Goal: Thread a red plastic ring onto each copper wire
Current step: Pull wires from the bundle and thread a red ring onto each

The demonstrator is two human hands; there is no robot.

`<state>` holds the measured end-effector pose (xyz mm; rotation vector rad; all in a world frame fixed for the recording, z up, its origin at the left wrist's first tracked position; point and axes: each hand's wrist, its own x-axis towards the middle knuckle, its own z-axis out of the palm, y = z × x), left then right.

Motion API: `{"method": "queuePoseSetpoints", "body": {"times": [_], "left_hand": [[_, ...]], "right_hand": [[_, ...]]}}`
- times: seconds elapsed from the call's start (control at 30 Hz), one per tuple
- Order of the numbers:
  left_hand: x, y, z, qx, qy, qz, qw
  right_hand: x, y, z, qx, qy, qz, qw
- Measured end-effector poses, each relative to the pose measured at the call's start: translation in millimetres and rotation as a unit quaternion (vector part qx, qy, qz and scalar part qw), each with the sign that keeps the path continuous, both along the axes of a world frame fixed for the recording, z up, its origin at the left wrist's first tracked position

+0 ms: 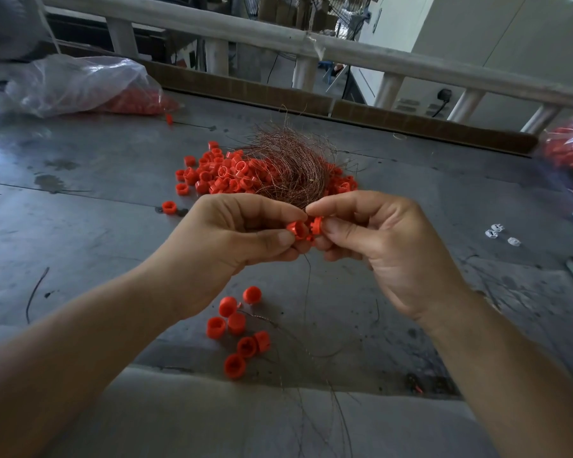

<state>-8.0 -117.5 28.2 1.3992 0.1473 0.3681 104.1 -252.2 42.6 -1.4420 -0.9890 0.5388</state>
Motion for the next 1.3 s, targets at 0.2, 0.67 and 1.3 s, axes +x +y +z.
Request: {"method": "queuePoseSetpoints", "body": {"times": [0.2,0.67,1.3], "left_hand": [[2,0,-2,-0.003,0.016,0.006,1.000],[2,0,-7,0.038,0.019,0.037,0.998],[1,1,-6,0.027,0.010,0.015,0.999]], "right_hand": [[-3,6,-5,-0.007,-0.046,-0.016,0.999],[-12,10,-17,-0.026,-0.199,-0.099,0.975],[-9,9,-16,-0.002,-0.202,-0.085,0.976]]}}
